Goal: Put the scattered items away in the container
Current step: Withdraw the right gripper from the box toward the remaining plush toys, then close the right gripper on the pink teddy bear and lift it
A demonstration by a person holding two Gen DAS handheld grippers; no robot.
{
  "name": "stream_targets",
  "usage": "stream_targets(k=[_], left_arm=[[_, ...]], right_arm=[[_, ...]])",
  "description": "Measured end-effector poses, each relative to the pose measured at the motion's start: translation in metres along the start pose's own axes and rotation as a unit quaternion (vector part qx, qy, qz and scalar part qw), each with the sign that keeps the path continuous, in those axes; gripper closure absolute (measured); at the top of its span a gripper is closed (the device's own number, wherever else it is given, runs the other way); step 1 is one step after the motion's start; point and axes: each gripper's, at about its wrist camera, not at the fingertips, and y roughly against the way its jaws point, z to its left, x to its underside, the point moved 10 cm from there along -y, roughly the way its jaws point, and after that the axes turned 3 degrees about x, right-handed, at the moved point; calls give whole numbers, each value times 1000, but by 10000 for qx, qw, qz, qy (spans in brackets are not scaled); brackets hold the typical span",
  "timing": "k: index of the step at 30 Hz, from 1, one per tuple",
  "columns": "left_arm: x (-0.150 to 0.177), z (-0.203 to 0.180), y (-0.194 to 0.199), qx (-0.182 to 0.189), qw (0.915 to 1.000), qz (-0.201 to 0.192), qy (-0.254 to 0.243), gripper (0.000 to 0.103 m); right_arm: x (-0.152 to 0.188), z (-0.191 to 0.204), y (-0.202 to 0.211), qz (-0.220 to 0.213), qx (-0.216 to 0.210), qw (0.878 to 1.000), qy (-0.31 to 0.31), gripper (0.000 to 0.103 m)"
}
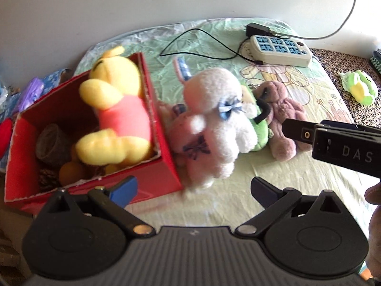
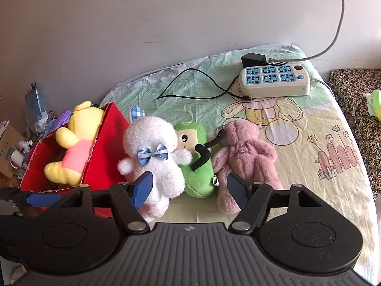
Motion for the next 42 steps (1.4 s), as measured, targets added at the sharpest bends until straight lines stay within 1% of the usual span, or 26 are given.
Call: stream_targets(k=[5, 10, 14, 16, 19, 25, 29, 32, 35, 38, 42], left_arm=[[-4, -12, -9, 108, 9998, 82, -120, 2], [0, -16, -22, 240, 9994, 261, -60, 2], [1, -18, -27, 268, 9992, 286, -87, 2], [2, -22, -30, 372, 9987, 310, -132, 2], [3, -29, -34, 554, 9976, 378, -196, 4], [3, -39, -42, 765, 9957, 439, -296, 3], [-1, -45, -43, 930, 9945, 270, -386, 3], [-6, -57, -44, 1114, 9920, 156, -569, 3], [-10, -69, -49, 1065, 9906, 9, -853, 3], [-9, -80, -61, 1107, 9896, 82, -912, 3], [0, -95, -73, 1328, 9863, 235, -948, 5]], right_arm=[[2, -12, 0, 19, 63, 9998, -172, 37], [7, -17, 0, 81, 52, 9996, -252, 43], [10, -20, -1, 114, 47, 9994, -309, 46], [11, -22, -2, 135, 62, 9993, -329, 49], [11, -26, -3, 152, 86, 9991, -378, 50], [14, -34, -5, 211, 148, 9987, -441, 50], [13, -50, -7, 235, 271, 9978, -552, 50], [11, -66, -10, 302, 327, 9963, -729, 50], [9, -79, -16, 405, 341, 9949, -857, 50], [6, -88, -24, 470, 373, 9949, -816, 50], [5, -99, -37, 561, 350, 9949, -758, 50]])
